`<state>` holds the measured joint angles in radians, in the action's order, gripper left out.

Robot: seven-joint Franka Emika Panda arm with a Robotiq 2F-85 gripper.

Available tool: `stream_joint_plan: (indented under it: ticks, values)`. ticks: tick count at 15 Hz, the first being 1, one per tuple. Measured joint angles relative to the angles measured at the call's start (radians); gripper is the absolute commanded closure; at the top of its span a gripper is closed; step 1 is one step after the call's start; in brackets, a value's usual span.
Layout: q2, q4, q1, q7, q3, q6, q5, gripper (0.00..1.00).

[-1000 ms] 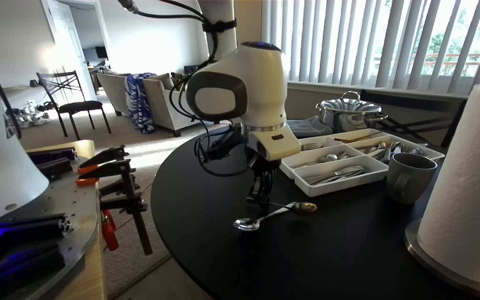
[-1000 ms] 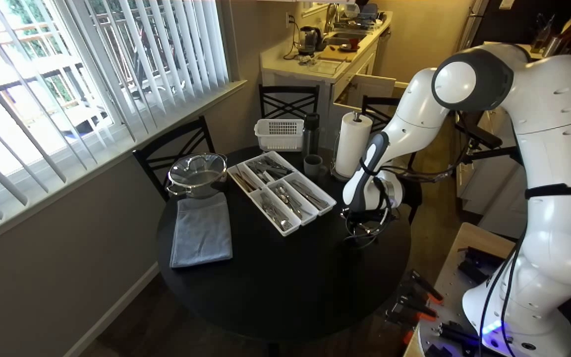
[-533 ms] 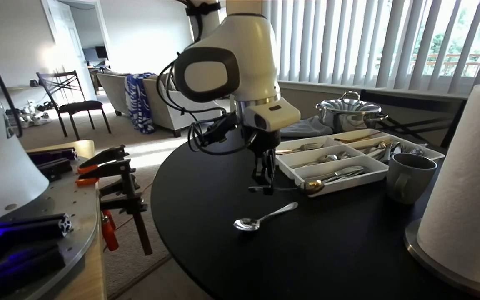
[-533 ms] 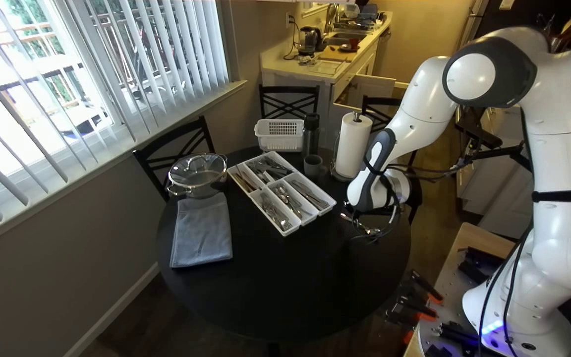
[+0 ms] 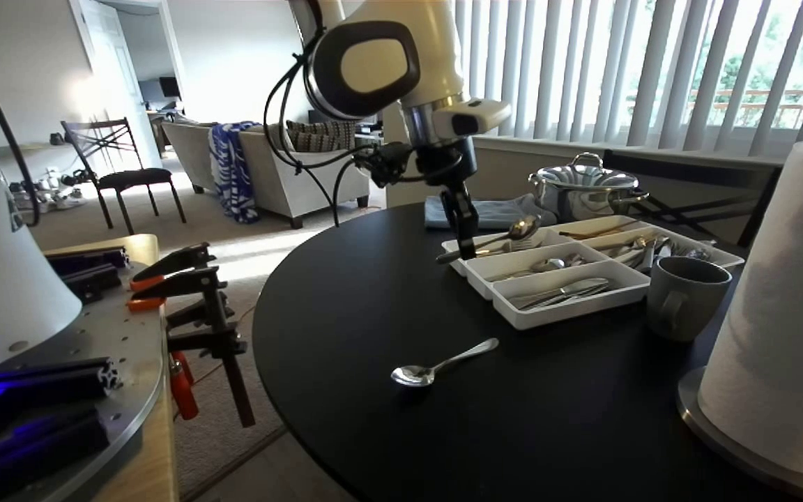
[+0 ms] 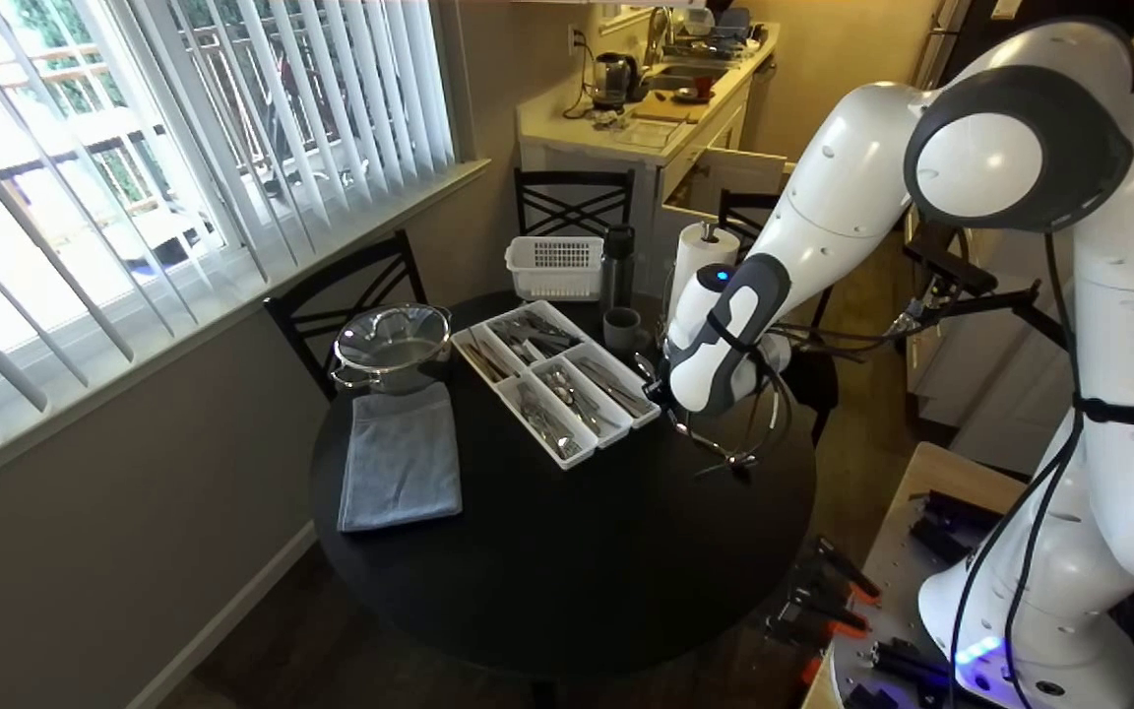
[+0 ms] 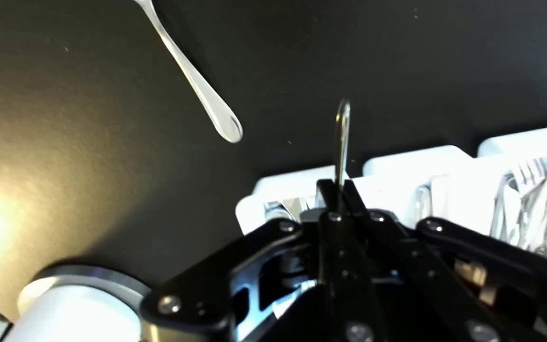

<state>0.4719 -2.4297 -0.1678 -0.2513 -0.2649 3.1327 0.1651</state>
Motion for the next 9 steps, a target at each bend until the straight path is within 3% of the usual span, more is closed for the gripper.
stream_joint_plan:
  ticks: [4,6,9]
  values:
    - [0.010,0.124,-0.039,0.058,-0.011,-0.063,-0.116,0.99]
    - [0.034,0.197,-0.002,0.122,0.026,-0.080,-0.158,0.99]
    - [0.101,0.305,0.111,0.253,0.136,-0.092,-0.193,0.99]
